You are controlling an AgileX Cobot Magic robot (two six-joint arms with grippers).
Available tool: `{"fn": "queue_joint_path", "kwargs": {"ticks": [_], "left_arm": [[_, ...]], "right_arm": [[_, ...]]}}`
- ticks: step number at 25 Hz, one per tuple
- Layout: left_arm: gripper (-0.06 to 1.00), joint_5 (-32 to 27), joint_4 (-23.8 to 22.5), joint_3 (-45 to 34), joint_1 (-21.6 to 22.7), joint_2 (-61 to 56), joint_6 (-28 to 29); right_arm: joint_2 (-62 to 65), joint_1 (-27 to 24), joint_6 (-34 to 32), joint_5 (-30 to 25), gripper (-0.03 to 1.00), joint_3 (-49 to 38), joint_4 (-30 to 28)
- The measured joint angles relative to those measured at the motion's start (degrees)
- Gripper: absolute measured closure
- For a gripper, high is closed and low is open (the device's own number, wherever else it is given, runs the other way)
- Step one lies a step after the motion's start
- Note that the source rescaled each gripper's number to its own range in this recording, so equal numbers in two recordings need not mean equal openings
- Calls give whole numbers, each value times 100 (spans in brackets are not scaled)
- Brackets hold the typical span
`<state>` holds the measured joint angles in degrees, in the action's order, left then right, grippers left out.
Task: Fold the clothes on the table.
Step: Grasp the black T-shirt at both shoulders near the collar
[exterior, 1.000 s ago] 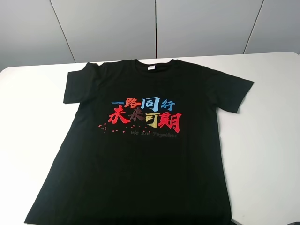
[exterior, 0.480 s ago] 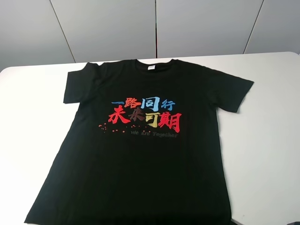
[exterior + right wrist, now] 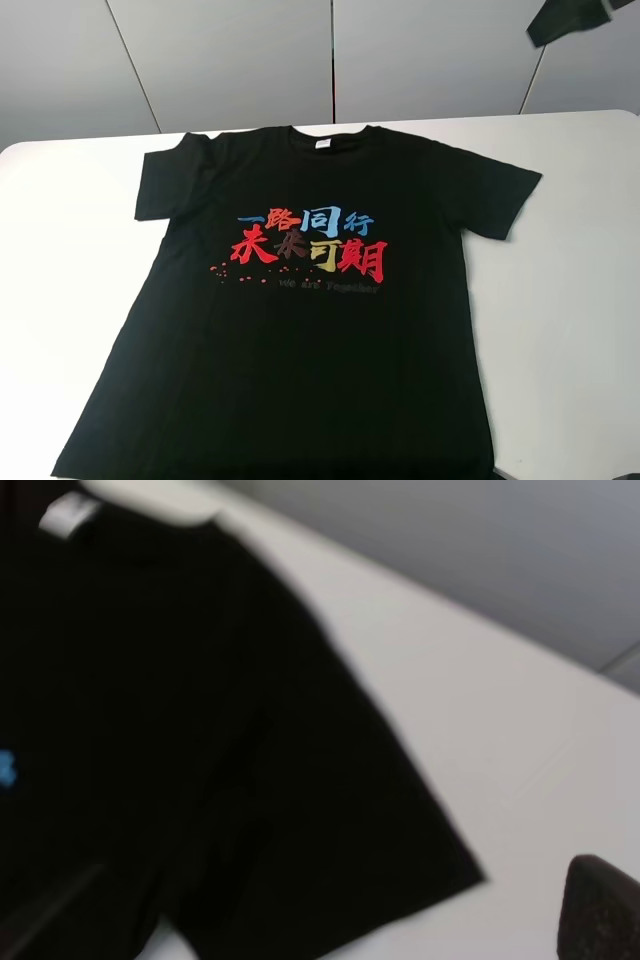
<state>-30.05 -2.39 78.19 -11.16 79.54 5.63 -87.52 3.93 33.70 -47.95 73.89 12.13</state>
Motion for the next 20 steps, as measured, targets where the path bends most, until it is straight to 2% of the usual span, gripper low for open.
{"fn": "queue_joint_path", "kwargs": {"ticks": [3, 6, 7, 9, 11, 17, 20], "left_arm": [[17, -1225, 1062, 934, -33, 1043, -1558], [19, -2240, 2205, 1289, -141, 1829, -3021], [18, -2608, 2479, 1311, -221, 1989, -3492], [17, -3123, 2622, 1324, -453, 2304, -4007], [17, -3348, 2366, 1334, -777, 2509, -4302], [17, -3583, 558, 1346, -1739, 2980, -4947], [17, -3691, 35, 1346, -2072, 3334, -5266]], "right_arm": [[-658, 418, 544, -200, 3, 68, 25], [-1106, 788, 1036, -483, 3, 67, -62], [-1240, 886, 1108, -546, 3, 67, -124], [-1477, 1031, 1203, -672, 3, 67, -304], [-1679, 1089, 1313, -830, 3, 67, -475], [-2219, 1138, 1591, -1066, 3, 67, -858], [-2407, 1138, 1617, -1066, 4, 67, -815]]}}
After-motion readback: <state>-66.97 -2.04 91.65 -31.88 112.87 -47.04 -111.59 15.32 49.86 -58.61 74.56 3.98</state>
